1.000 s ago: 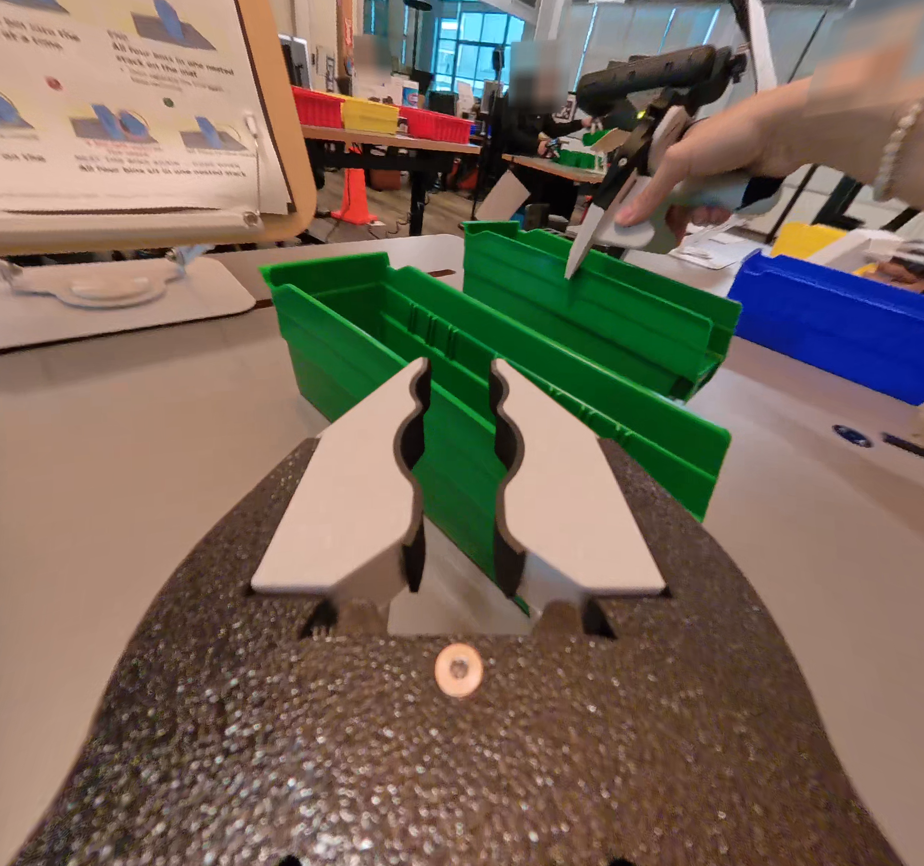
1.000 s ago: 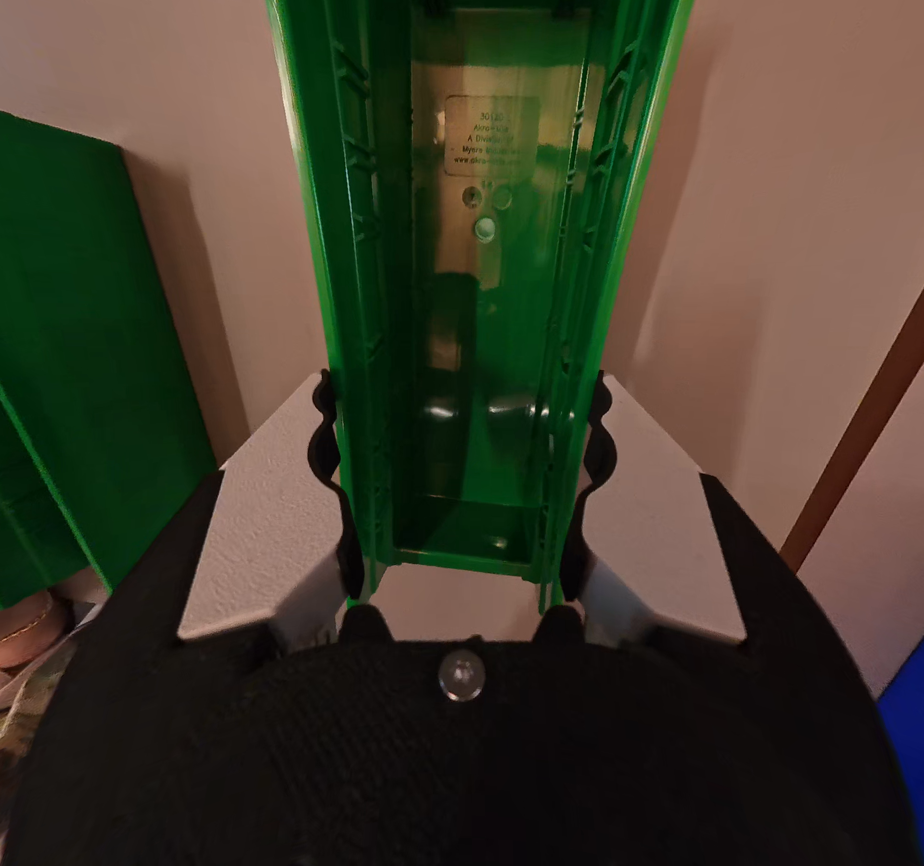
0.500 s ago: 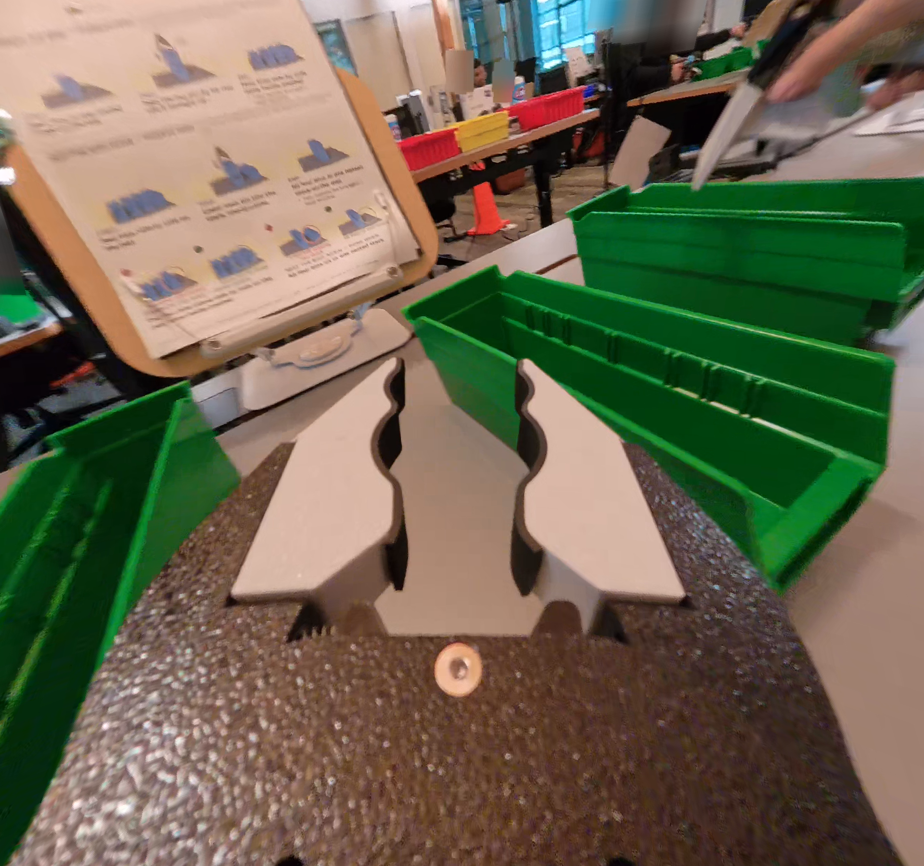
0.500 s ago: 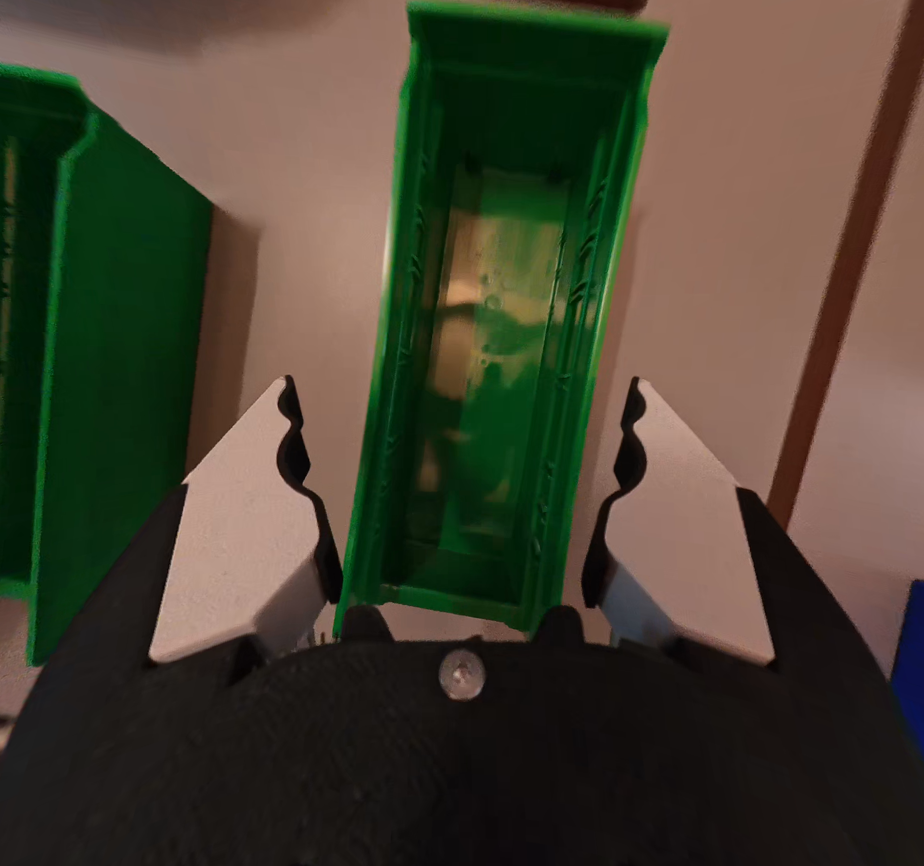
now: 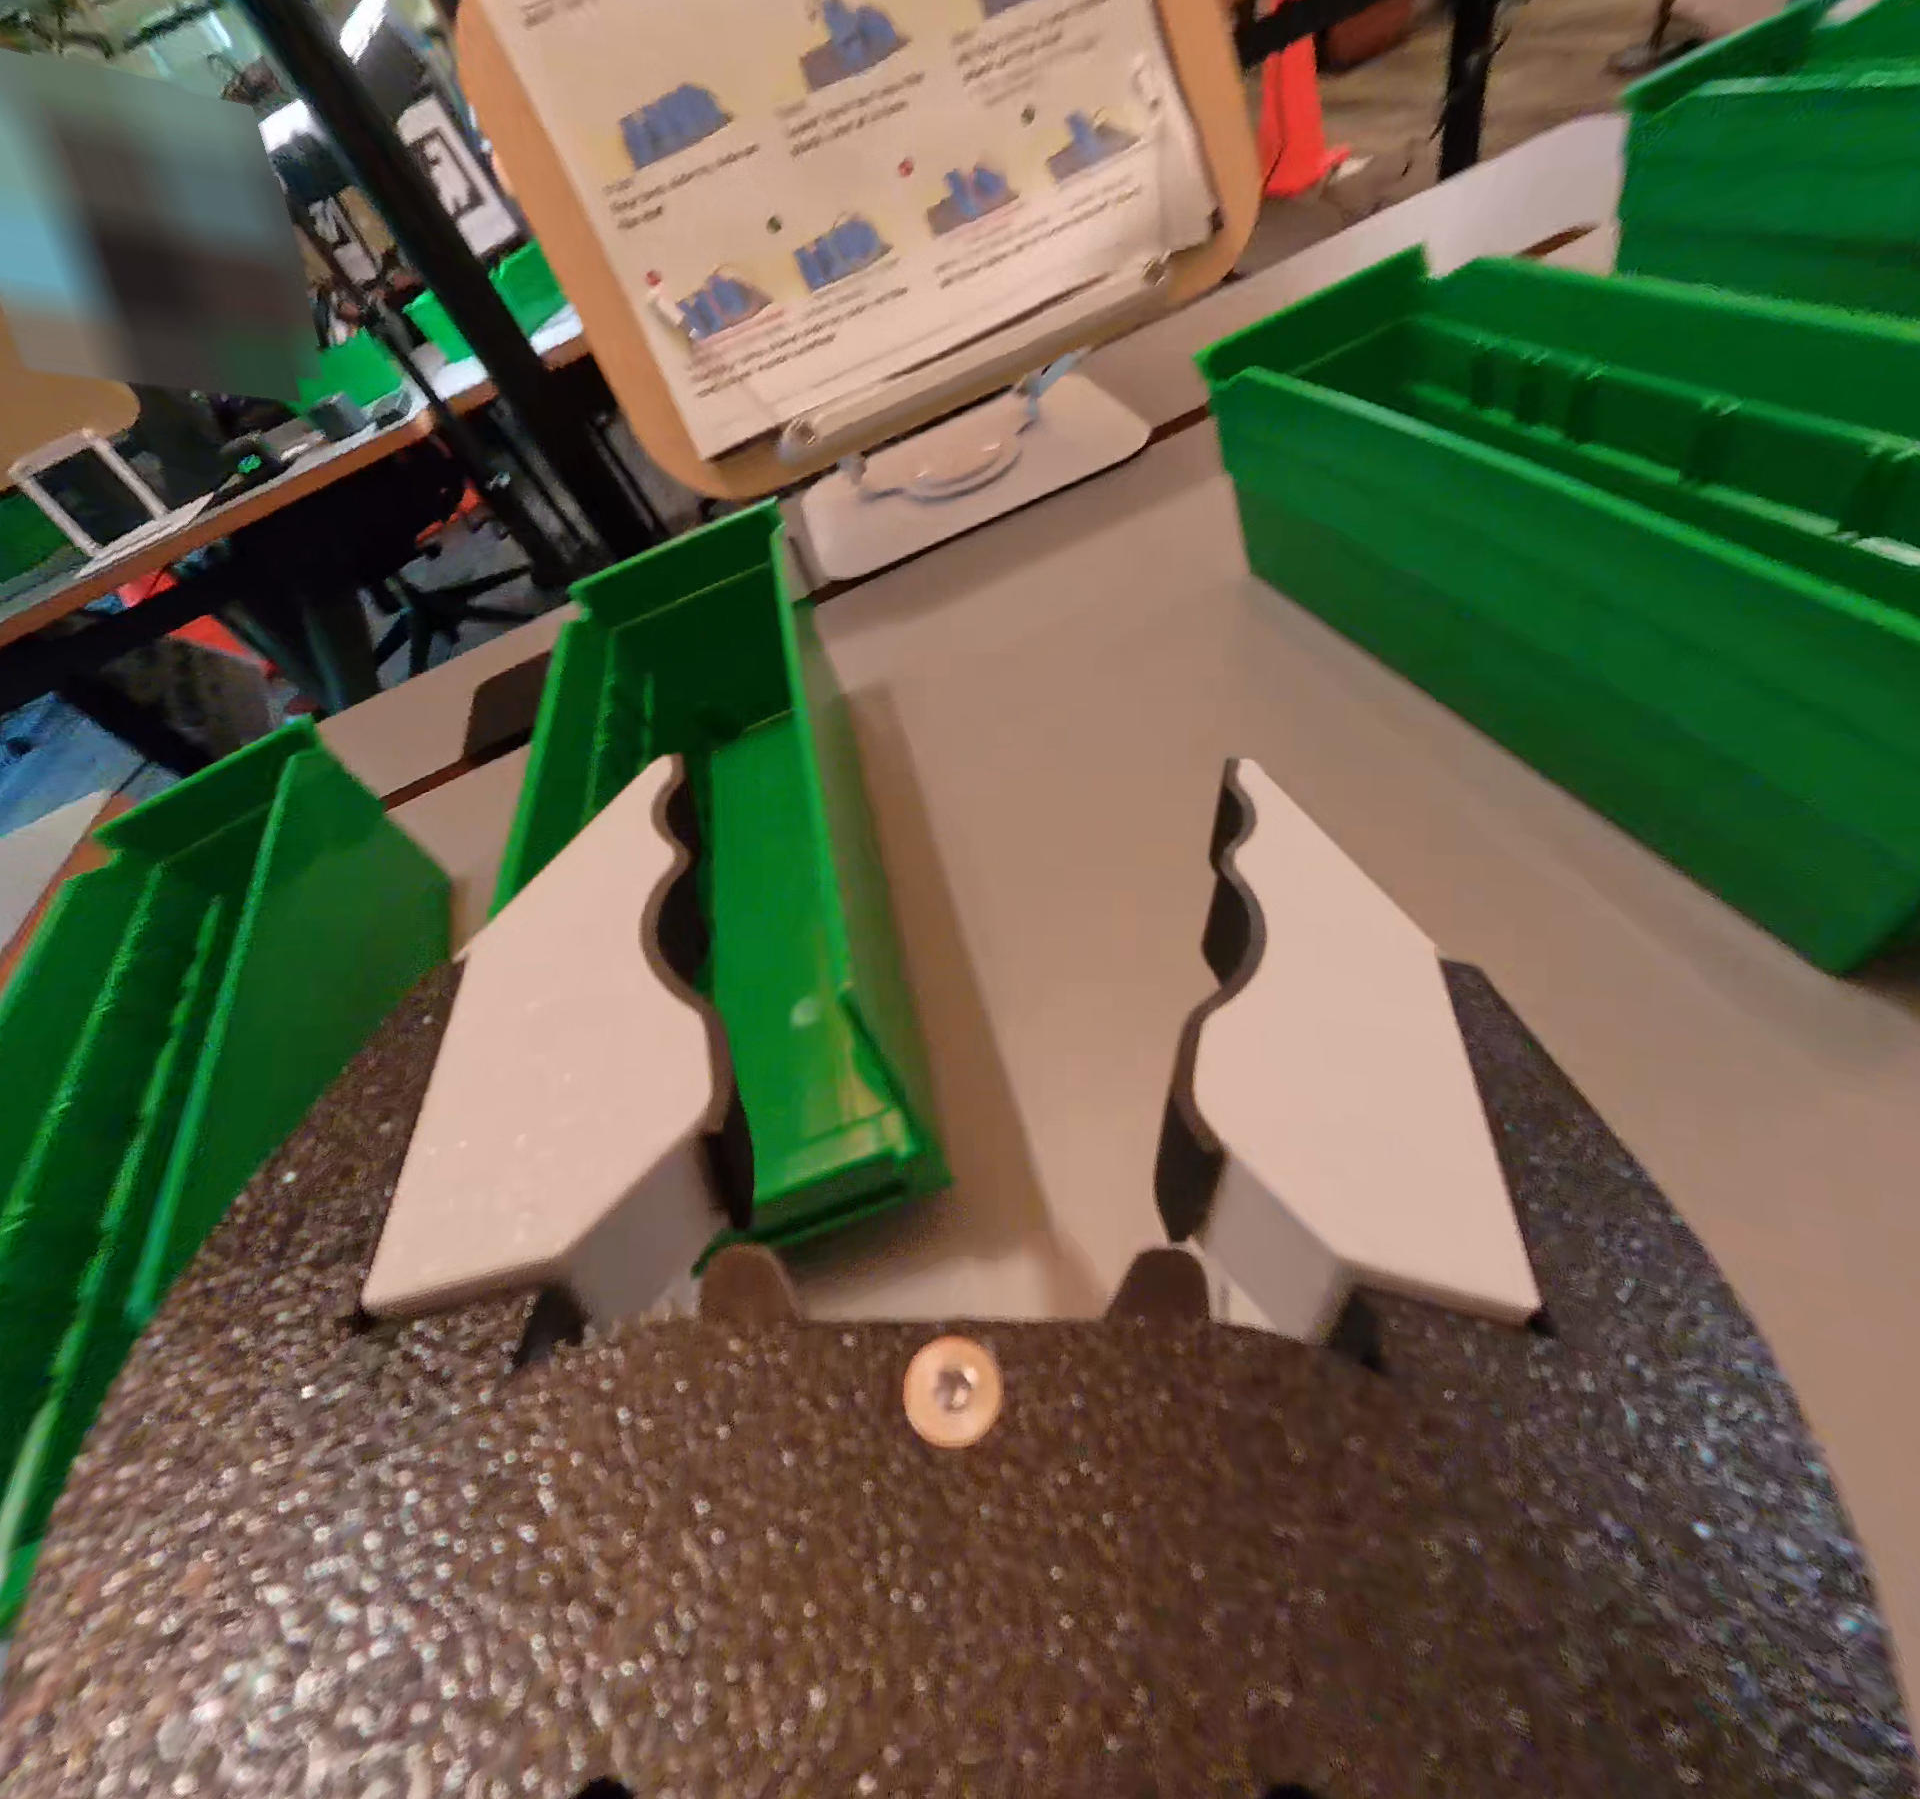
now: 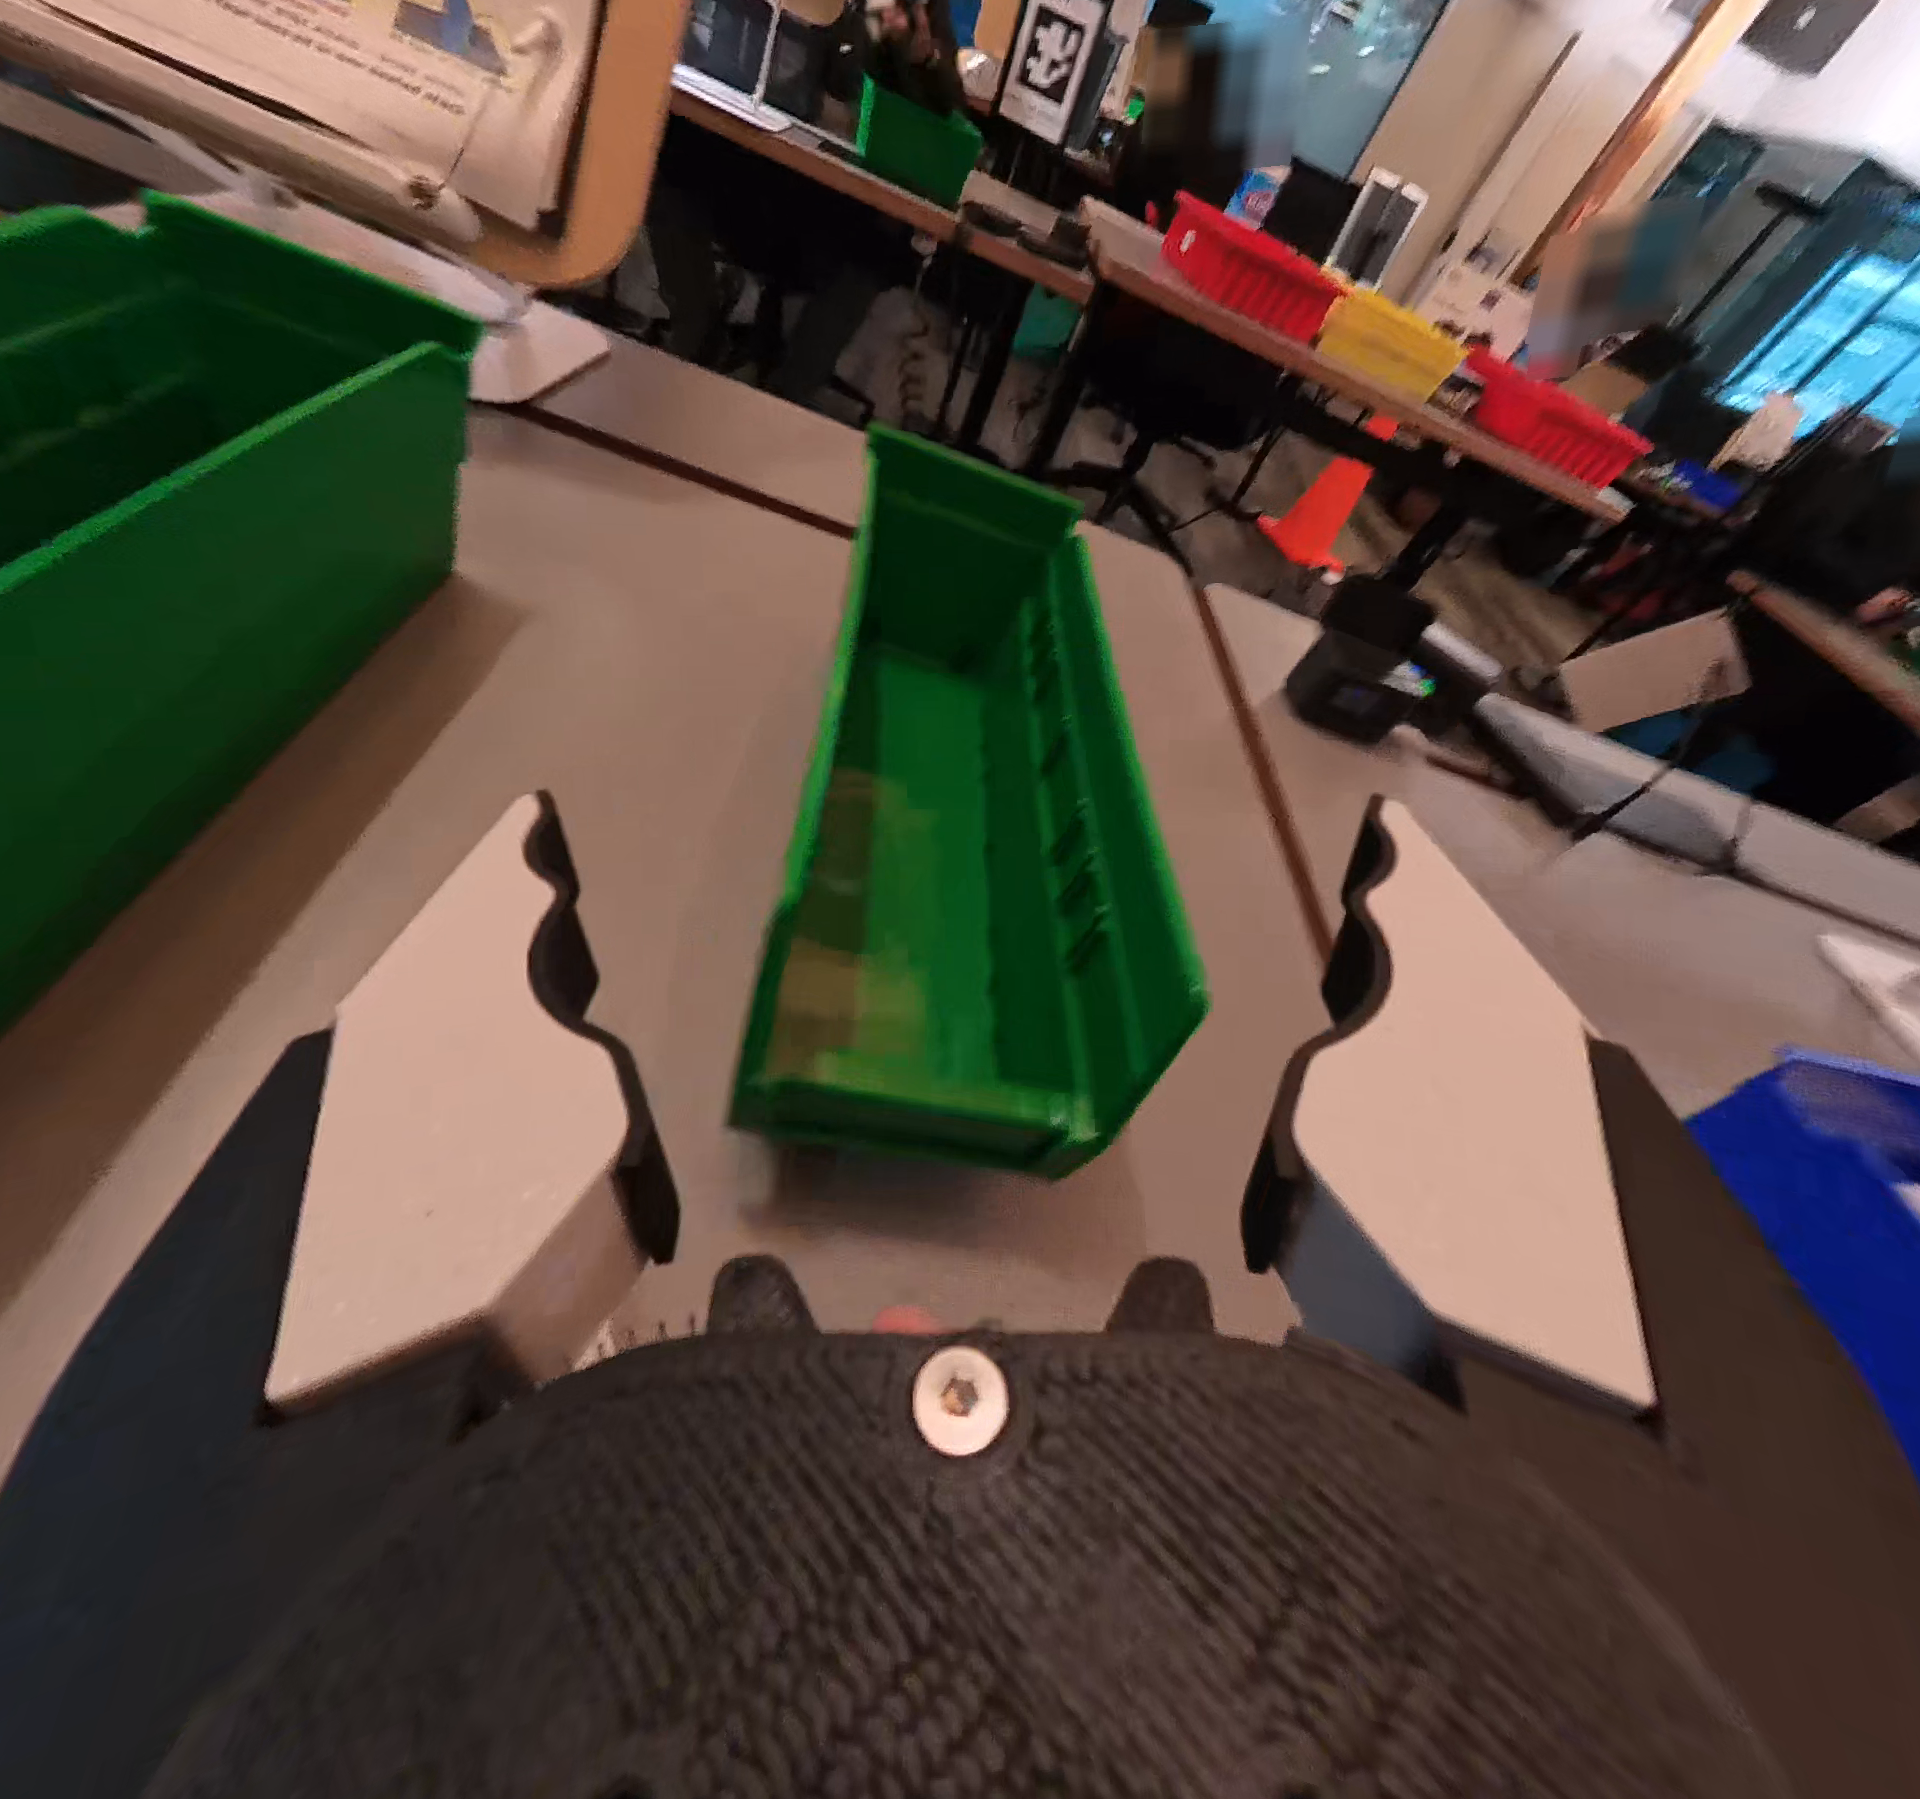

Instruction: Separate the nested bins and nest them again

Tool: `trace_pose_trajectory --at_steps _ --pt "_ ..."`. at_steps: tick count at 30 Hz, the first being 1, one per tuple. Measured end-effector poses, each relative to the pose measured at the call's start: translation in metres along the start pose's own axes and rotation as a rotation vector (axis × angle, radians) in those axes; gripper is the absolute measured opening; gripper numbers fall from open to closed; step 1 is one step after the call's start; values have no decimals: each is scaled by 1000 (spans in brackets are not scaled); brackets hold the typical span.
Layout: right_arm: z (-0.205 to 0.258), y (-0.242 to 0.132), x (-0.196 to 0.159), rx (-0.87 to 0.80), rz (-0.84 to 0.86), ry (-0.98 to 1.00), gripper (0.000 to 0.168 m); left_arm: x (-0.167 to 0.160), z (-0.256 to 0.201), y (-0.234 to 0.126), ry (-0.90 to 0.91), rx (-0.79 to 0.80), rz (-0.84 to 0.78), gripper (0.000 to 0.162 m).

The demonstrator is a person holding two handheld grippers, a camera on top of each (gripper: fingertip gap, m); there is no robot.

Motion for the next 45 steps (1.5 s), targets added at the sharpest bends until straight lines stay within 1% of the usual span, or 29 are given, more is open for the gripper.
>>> trace_pose_trajectory --at_steps 2,5,6,7,9,10,11,12,14,16,17,20,22,24,29,32,34,39,41,44,45 --pt "25 -7 0 68 -34 37 146 0 13 -2 5 25 54 100" --pt "76 -17 4 317 -55 63 144 6 38 -2 -12 80 129 111" --pt "92 -20 7 395 -65 81 140 9 46 -1 -24 95 149 114" --pt "107 -22 13 475 -83 100 134 12 55 2 -37 103 171 114" --pt "132 -28 25 640 -62 89 113 19 73 7 -65 129 217 117" --pt "138 -29 28 676 -49 84 103 23 82 10 -73 153 238 118" --pt "140 -25 28 662 -38 96 97 27 90 13 -71 168 255 118" --pt "142 -20 27 653 -23 121 95 31 97 17 -66 178 272 120" --pt "154 -20 24 739 11 187 83 38 107 27 -83 184 301 120" --pt "163 -18 19 805 46 252 76 42 111 42 -103 154 331 123" --pt "167 -16 18 831 53 277 64 41 113 50 -116 143 356 123" --pt "181 -16 22 942 43 372 42 34 112 74 -176 94 470 123" --pt "185 -13 23 931 35 391 39 28 113 90 -235 100 543 123" --pt "188 -10 25 896 20 360 37 22 113 106 -278 101 610 127" --pt "192 -2 27 782 -5 301 29 5 116 133 -269 157 788 132" --pt "193 1 28 770 -13 296 29 1 114 143 -245 168 843 135" --pt "193 0 27 794 -4 313 31 -4 114 148 -237 178 880 136" --pt "183 -8 35 848 -9 366 64 -21 112 157 -246 166 968 137" --pt "177 -13 38 860 -24 360 74 -28 111 159 -265 136 1018 139" --pt "167 -15 35 818 -25 300 93 -34 107 160 -325 83 1086 135" --pt "164 -14 31 794 -14 277 97 -34 107 161 -329 74 1105 135"
Point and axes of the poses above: each gripper's, where its closed fingertips meet, y out along the fingers, x out of its top, z = x × y across the jaws, the point moved 4 cm from there along -y, back along the fingers, and after that the axes turned 11 degrees about -y, right-handed, at the moved point
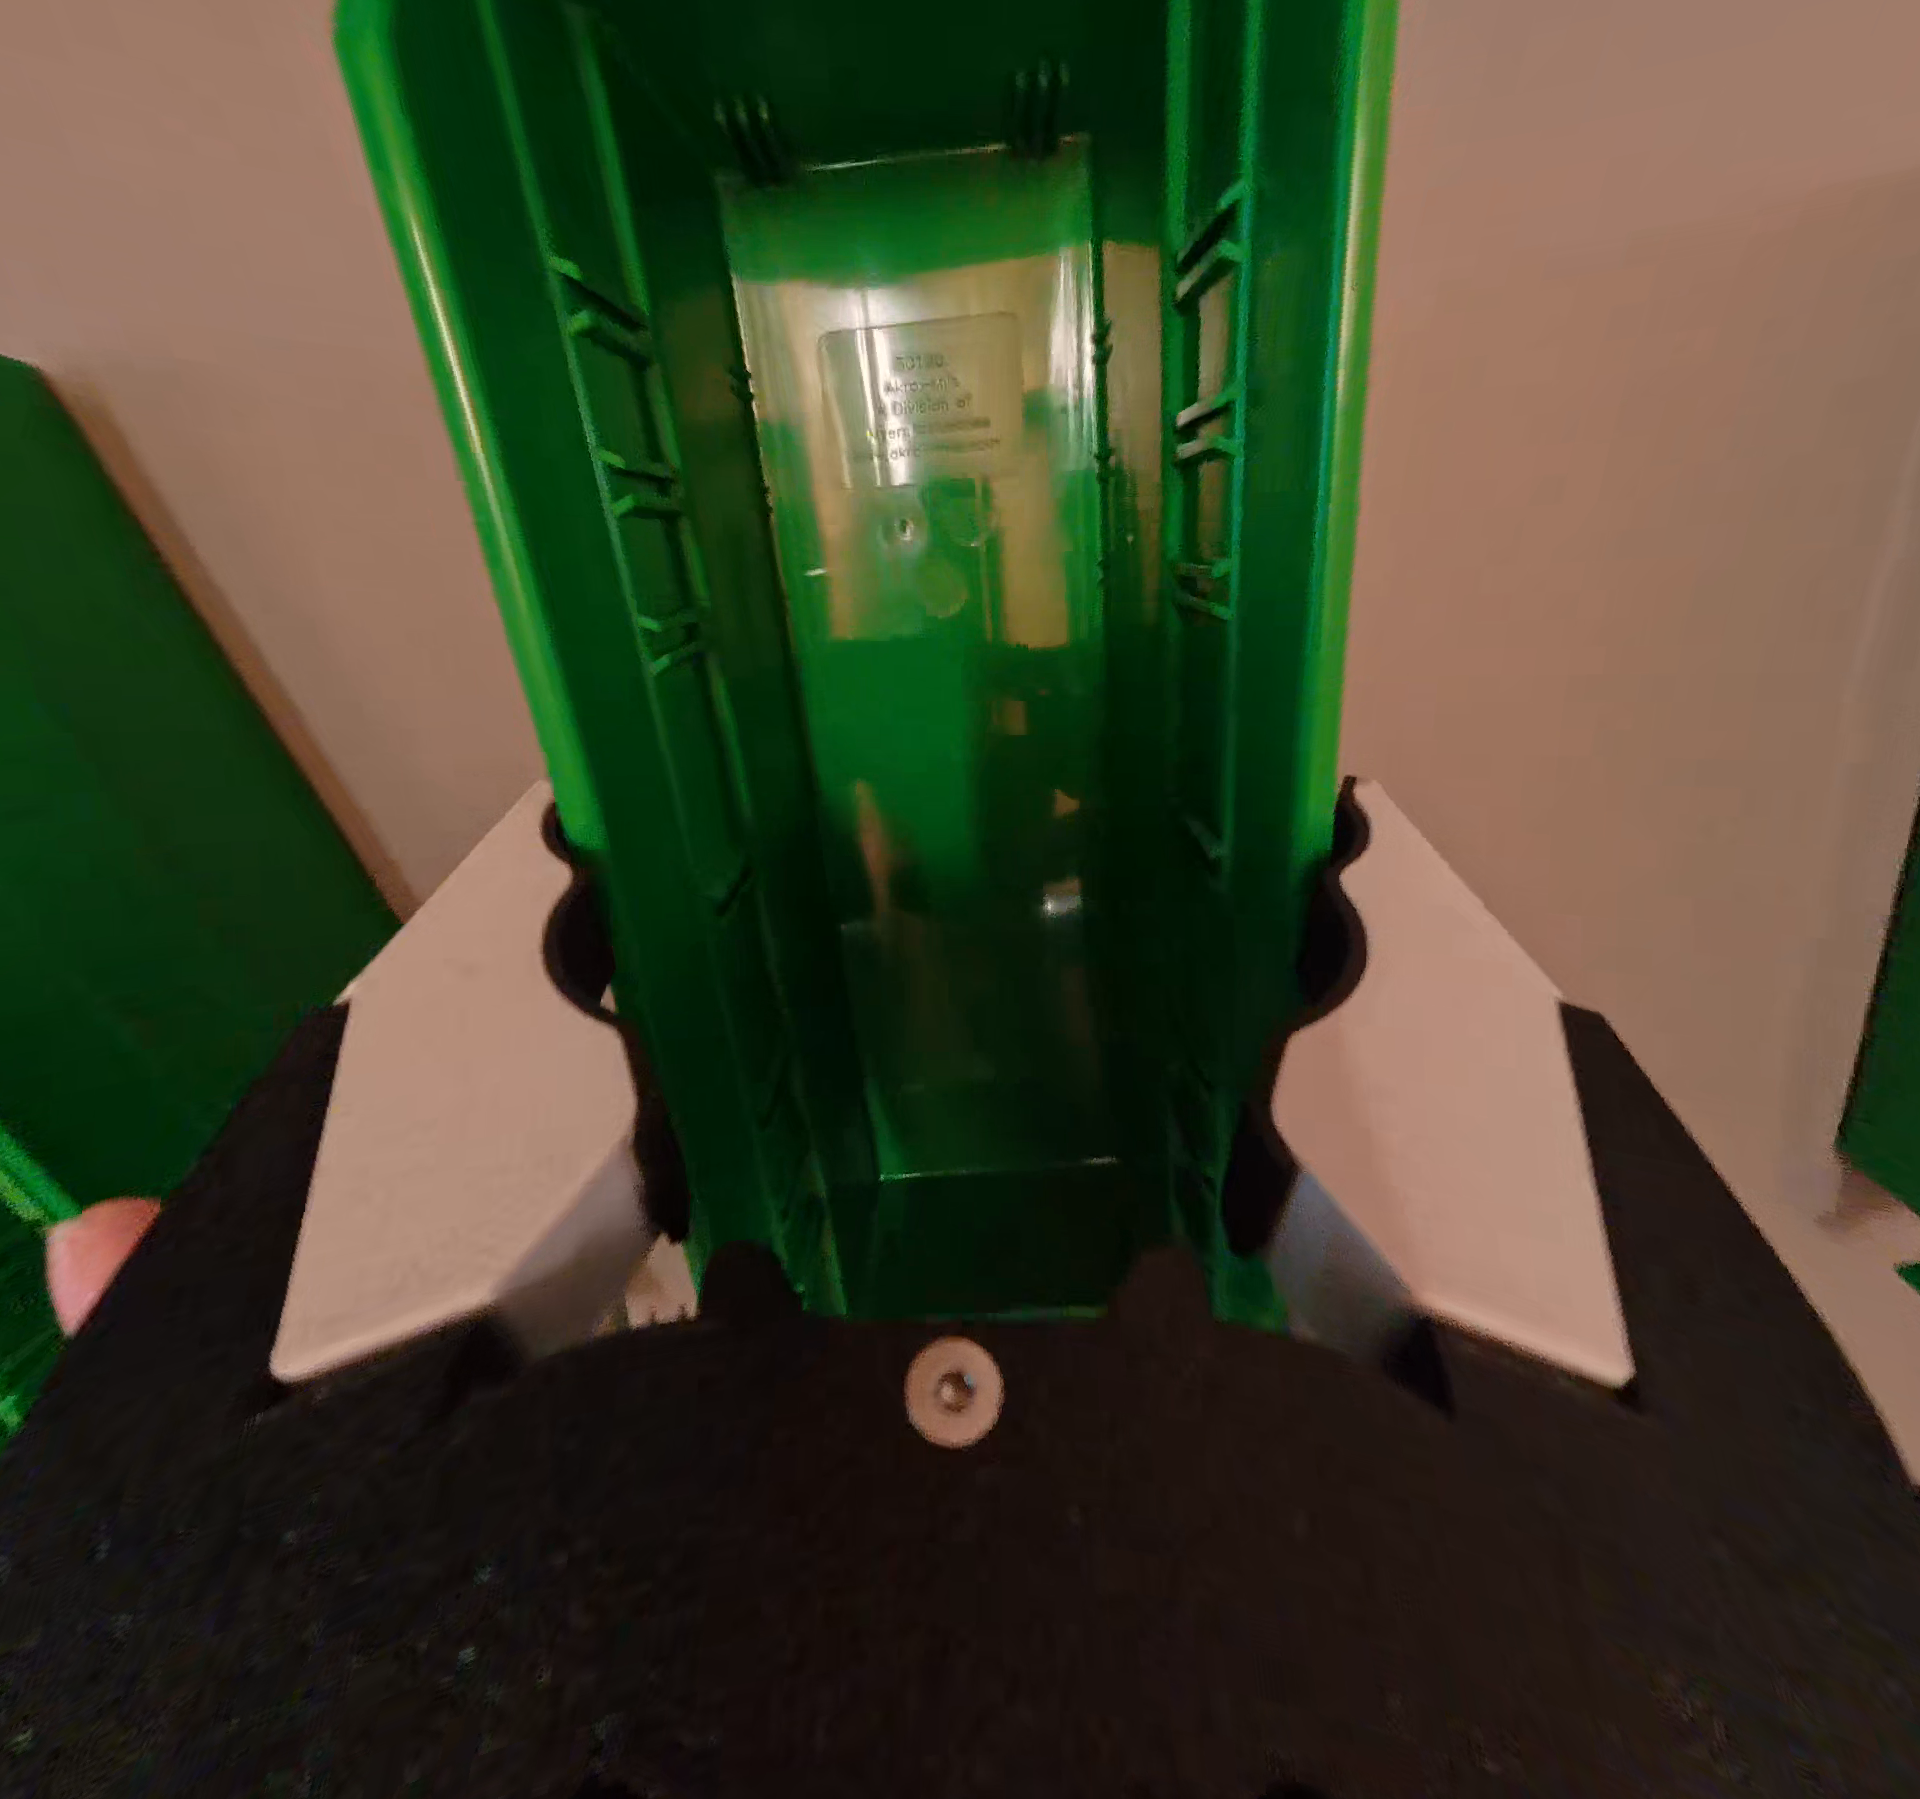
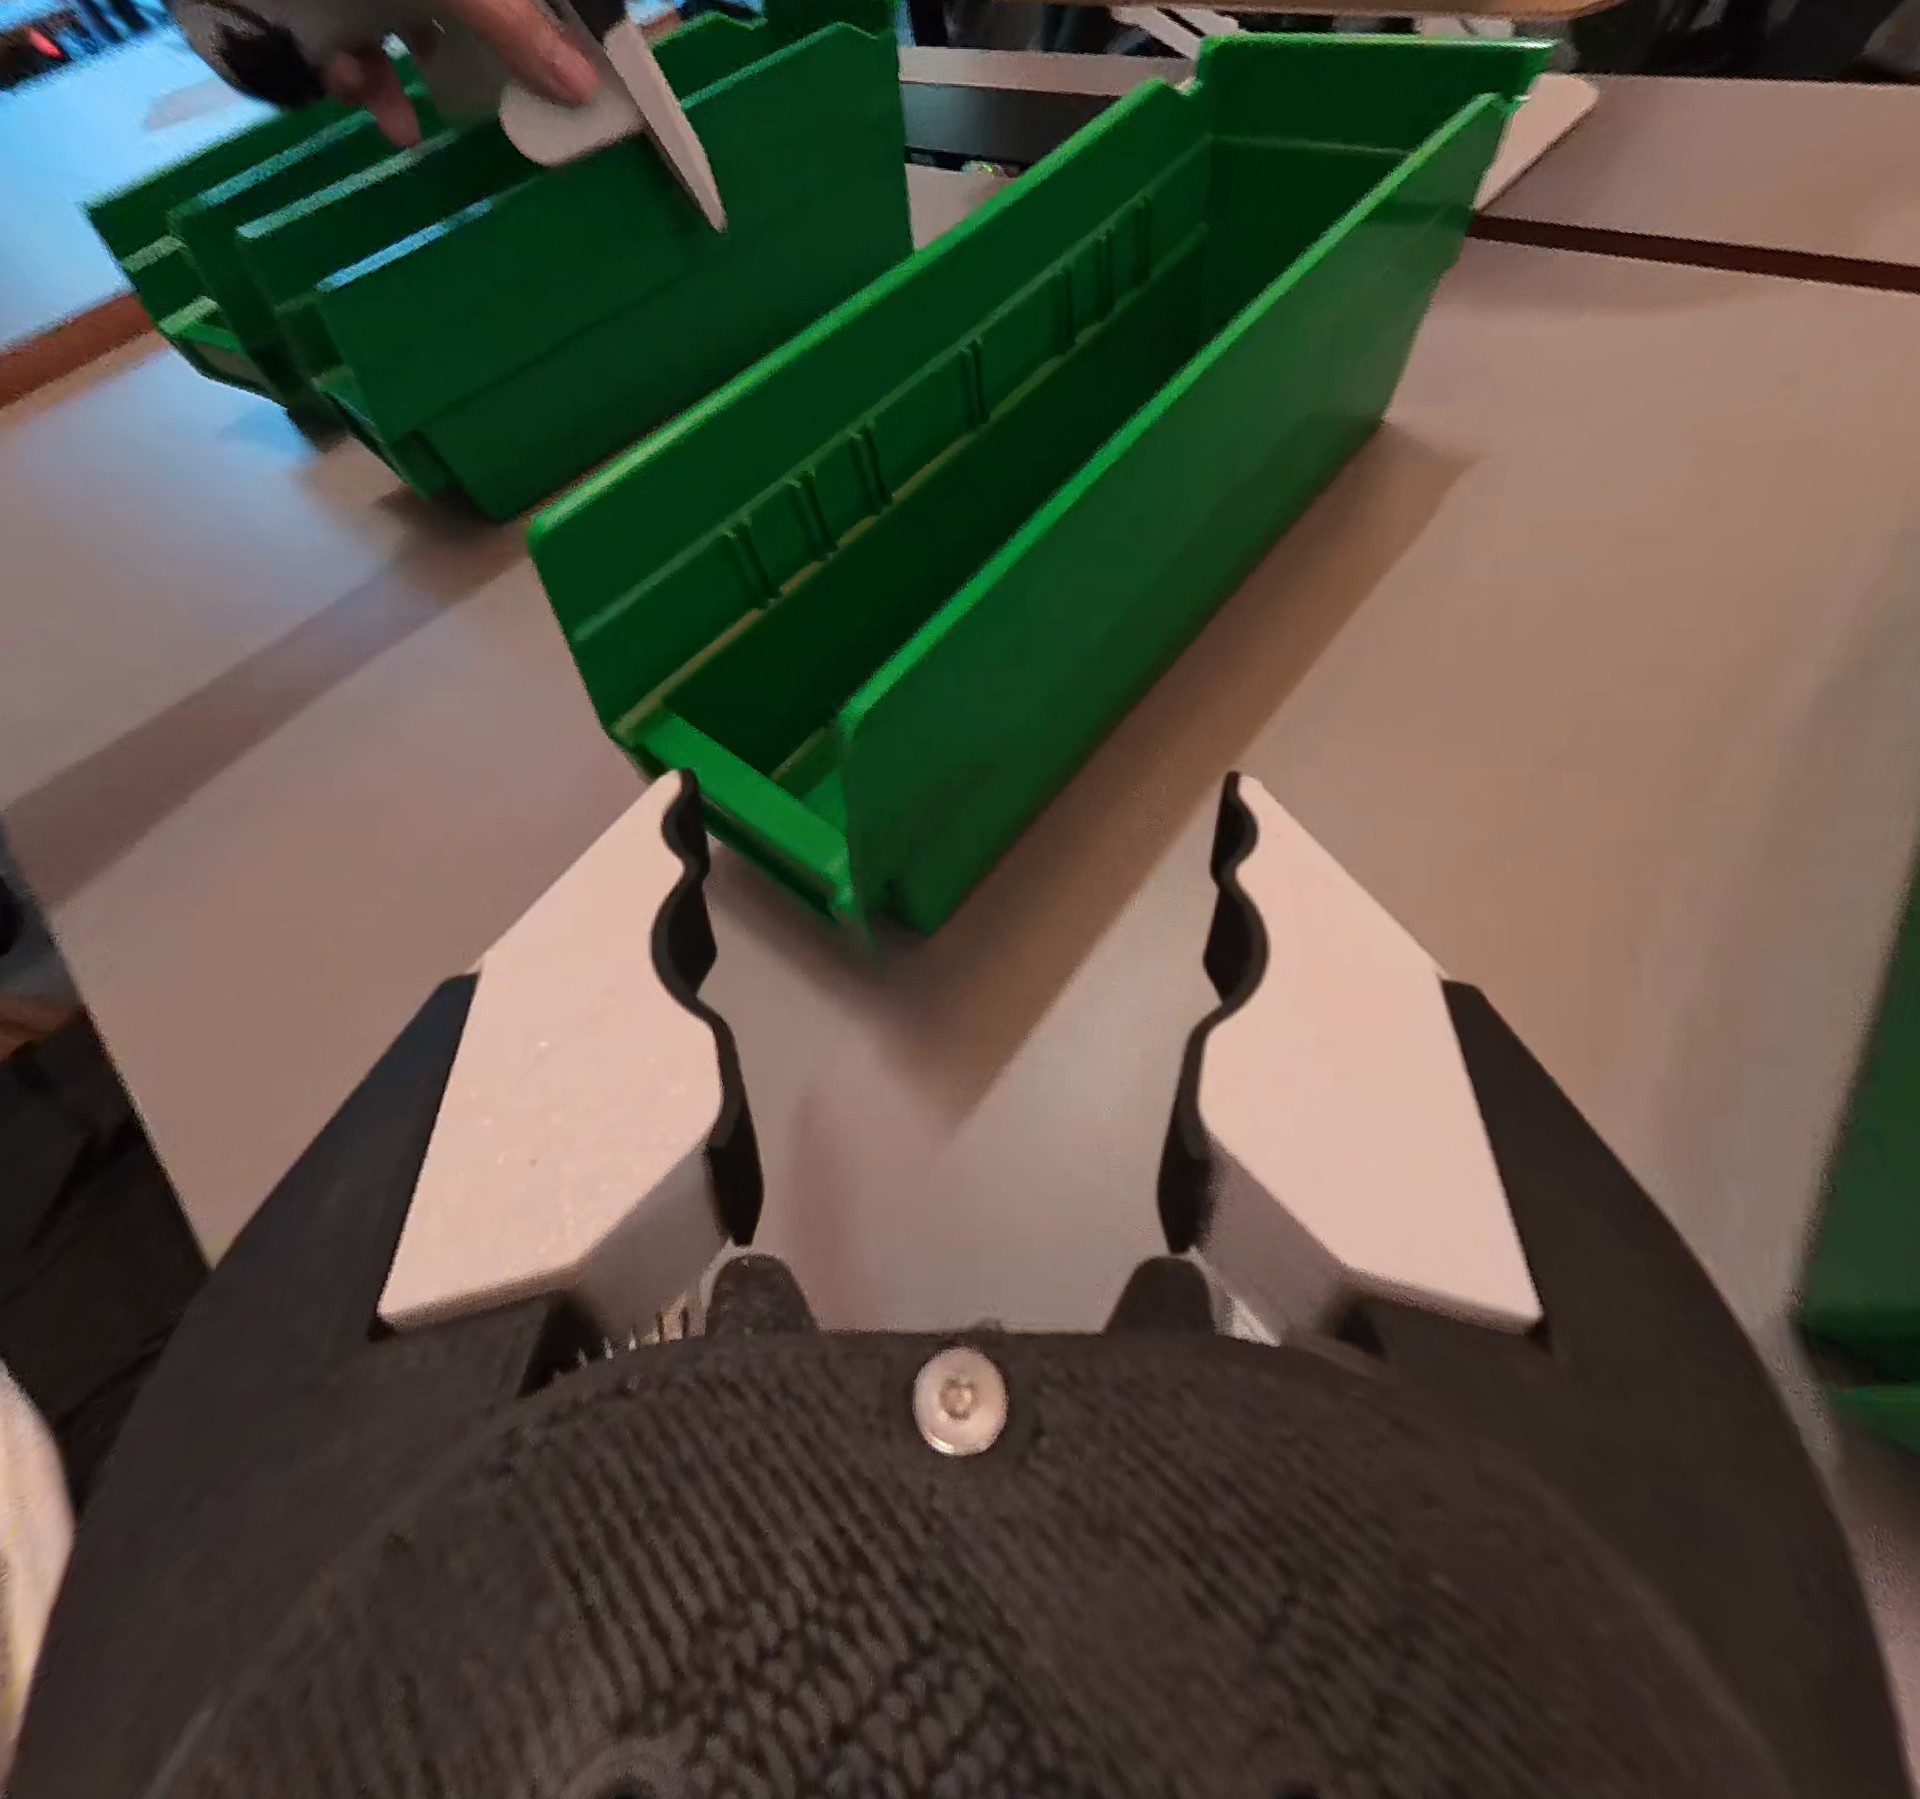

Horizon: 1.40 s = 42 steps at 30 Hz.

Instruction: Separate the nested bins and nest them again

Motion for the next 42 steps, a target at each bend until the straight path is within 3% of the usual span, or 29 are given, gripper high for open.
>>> trace_pose_trajectory --at_steps 6,15,27,42 --pt "-19 -21 -18 -97 53 -18 107 1 0 2 17 19 130 138" --pt "-34 -76 -36 -237 58 -2 104 0 2 2 30 60 281 138" --pt "-51 -145 -61 -404 64 49 99 3 2 -4 42 97 369 109" --pt "-60 -128 -69 -348 78 77 93 13 -47 -44 -76 -54 299 96"
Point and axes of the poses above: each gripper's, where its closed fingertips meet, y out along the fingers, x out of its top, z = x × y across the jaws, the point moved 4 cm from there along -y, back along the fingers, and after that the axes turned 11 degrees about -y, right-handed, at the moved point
